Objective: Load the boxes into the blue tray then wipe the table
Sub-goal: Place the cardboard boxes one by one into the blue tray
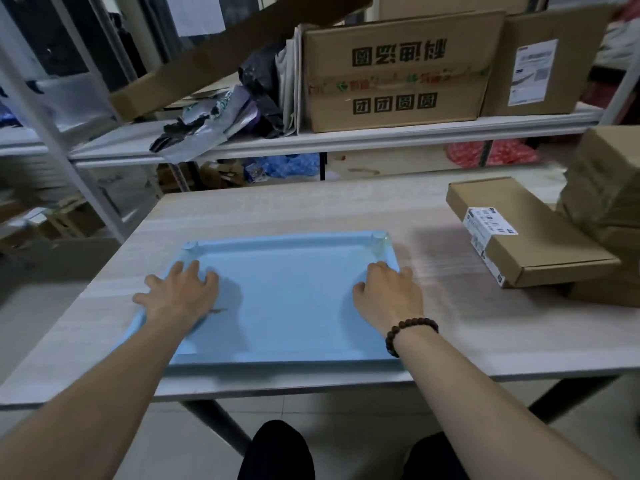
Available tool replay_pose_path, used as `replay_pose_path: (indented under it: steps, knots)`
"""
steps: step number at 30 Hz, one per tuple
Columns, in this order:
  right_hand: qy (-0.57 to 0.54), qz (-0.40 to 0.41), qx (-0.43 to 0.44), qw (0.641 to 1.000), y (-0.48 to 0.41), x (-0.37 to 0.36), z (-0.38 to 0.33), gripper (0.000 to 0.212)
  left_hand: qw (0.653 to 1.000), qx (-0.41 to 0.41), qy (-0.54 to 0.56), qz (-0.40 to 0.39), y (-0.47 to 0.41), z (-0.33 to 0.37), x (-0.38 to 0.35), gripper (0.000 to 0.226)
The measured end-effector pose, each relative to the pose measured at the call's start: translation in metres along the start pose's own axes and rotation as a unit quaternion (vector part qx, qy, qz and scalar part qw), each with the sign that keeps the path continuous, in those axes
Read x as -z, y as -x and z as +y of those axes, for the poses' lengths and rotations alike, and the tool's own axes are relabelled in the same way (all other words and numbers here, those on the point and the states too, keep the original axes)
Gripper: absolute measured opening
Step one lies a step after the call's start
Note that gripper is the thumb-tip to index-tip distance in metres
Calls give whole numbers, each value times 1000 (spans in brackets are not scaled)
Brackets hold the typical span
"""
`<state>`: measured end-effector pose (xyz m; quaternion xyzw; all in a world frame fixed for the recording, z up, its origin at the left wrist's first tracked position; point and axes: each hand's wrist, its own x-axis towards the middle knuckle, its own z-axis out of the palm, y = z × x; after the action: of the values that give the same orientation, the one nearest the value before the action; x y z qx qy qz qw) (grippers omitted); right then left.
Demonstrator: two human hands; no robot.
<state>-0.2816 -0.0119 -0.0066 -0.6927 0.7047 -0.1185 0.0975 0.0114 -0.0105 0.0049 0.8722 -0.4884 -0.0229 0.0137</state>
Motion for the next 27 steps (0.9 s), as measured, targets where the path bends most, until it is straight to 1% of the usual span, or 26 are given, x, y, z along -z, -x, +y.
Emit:
replay_pose_path:
  steps: [2,8,11,16,18,20,22,23,25,26,27]
  knots:
    - [3,1,-1,1000,-1,3,4,18,1000,2,22,0,-1,2,4,53]
    - [29,32,-22,999,-10,23,22,18,999,-19,36,8,10,24,8,52]
    - [46,30,-45,997,-11,27,35,21,998,-32,45,-4,21,38,4,53]
    - [19,14,-70,997,-8,23,52,20,998,-47,43,-2,29,49,-3,48]
    - [22,7,-72,997,-6,21,52,23,998,-49,33,3,28,48,-6,49]
    - [63,4,-75,995,-6,20,48,28,999,-49,22,7,25,51,-7,52]
    - [112,21,-58,992,-10,19,41,36,998,-63,3,19,24,57,-6,56]
    - [108,32,-44,993,-13,18,38,41,996,-81,-5,29,24,63,-6,57]
    - [39,59,-17,997,-22,14,31,45,990,-130,-5,58,22,81,-7,59]
    - [-26,78,-14,996,-28,9,28,44,985,-158,3,71,20,93,-8,59]
    - [-118,102,-19,988,-34,7,22,41,979,-187,15,84,17,104,-7,59]
